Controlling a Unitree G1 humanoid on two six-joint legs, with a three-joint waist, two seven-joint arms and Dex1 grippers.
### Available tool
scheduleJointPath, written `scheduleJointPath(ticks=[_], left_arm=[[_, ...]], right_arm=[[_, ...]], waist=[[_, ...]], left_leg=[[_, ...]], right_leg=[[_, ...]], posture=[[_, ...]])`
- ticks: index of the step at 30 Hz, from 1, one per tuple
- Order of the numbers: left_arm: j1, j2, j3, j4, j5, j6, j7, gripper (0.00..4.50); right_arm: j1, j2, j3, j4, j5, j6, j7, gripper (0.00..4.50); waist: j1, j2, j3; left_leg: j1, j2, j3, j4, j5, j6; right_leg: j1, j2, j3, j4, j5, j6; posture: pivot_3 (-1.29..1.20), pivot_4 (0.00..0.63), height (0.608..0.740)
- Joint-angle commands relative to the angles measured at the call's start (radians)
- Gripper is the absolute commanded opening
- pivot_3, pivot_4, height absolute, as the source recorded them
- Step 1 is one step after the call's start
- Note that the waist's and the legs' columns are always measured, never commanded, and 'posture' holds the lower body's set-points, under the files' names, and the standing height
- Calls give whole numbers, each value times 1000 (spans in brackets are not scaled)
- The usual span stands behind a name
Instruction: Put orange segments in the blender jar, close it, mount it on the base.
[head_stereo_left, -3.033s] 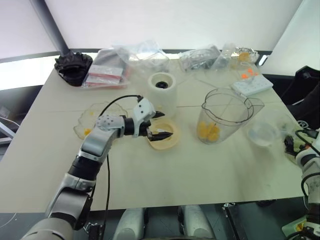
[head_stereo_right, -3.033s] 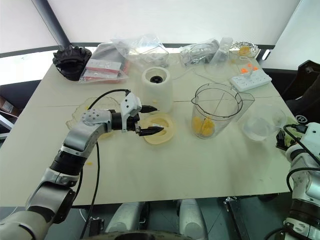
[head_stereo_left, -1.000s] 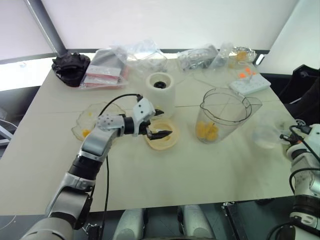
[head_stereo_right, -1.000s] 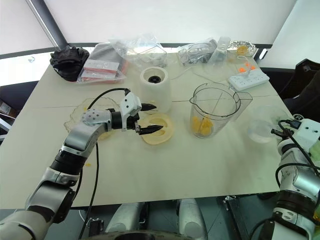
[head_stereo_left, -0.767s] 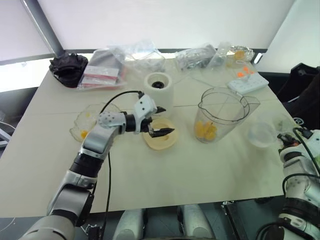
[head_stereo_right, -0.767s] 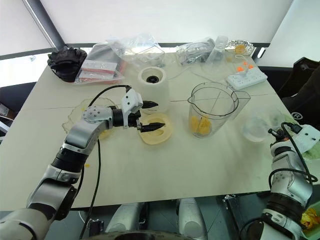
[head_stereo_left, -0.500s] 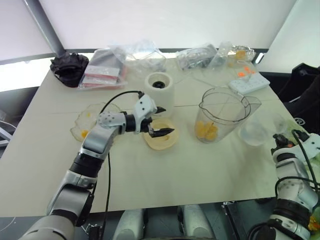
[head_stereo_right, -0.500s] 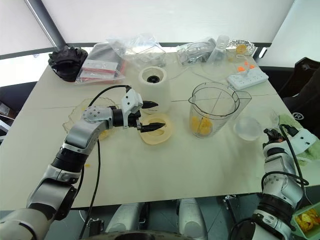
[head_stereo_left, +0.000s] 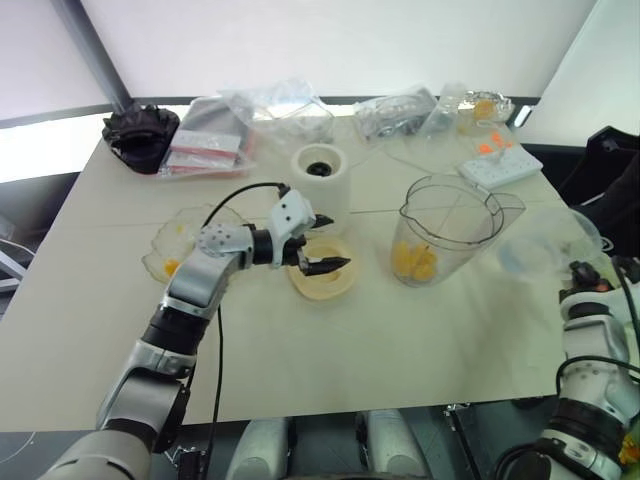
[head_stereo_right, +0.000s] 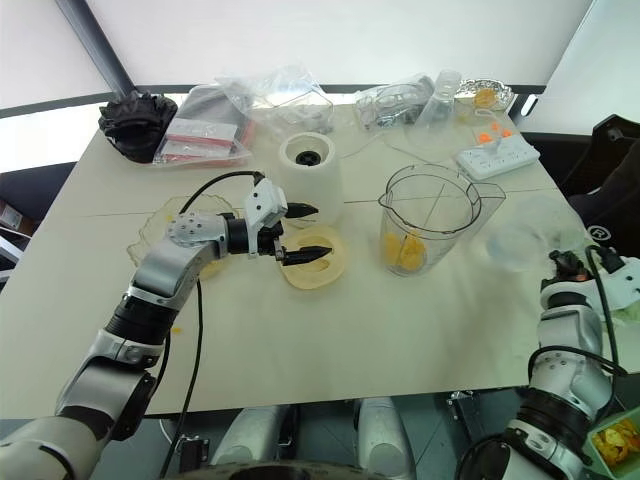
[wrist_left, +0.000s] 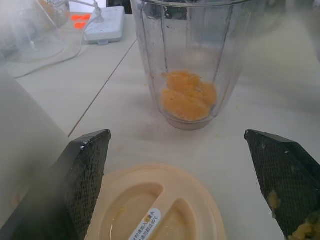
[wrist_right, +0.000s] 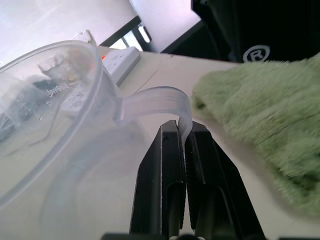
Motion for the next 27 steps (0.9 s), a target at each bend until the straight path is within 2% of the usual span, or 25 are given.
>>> scheduleJointPath(ticks=[1, 14, 27], left_arm=[[-23, -3, 10, -16, -13, 1, -3, 4500], [-20, -30, -2, 2, -2, -21, 0, 4500], [-40, -60, 13, 49, 1, -48, 20, 4500]], right_arm=[[-47, -90, -34, -99, 36, 29, -23, 80], [-112, -411, -12, -249, 91, 321, 5, 80], [-89, -627, 45, -437, 38, 492, 139, 80]], waist=[[-2, 1, 1], [4, 2, 2], [6, 2, 2]], left_leg=[[0, 0, 0, 0, 0, 0], [-2, 0, 0, 0, 0, 0], [-4, 0, 0, 0, 0, 1]], right_leg=[[0, 0, 0, 0, 0, 0], [-1, 0, 0, -1, 0, 0], [-3, -1, 0, -2, -1, 1]], posture=[[0, 150, 740], [0, 150, 740], [0, 150, 740]])
